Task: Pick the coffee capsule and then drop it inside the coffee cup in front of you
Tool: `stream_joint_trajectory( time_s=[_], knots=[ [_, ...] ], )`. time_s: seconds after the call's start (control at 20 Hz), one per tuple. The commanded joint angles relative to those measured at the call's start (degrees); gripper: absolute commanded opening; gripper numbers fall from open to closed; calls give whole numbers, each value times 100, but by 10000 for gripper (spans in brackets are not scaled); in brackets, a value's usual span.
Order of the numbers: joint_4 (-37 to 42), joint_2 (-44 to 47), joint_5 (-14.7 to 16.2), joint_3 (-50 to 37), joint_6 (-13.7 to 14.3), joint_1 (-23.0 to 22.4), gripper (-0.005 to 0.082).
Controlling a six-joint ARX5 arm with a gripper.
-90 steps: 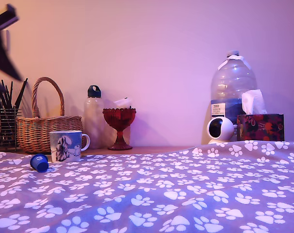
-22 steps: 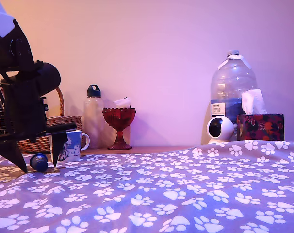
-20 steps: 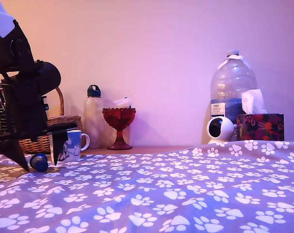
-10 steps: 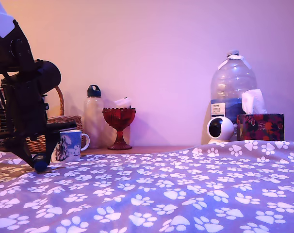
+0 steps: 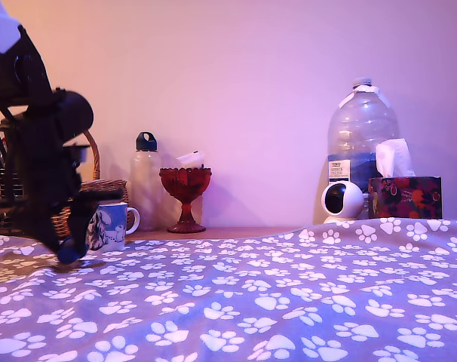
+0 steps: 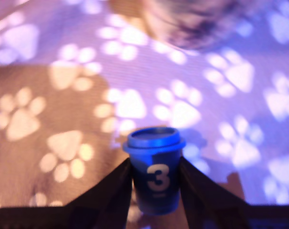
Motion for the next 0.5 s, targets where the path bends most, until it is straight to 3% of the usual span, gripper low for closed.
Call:
stream_joint_trajectory(
  time_s=[0.0, 0.25, 0.45],
  knots=[
    [199, -348, 136, -4, 234, -13, 90],
    [898, -741, 748, -4, 1296, -15, 90],
    [1394, -828, 1014, 57, 1880, -11, 90]
  ],
)
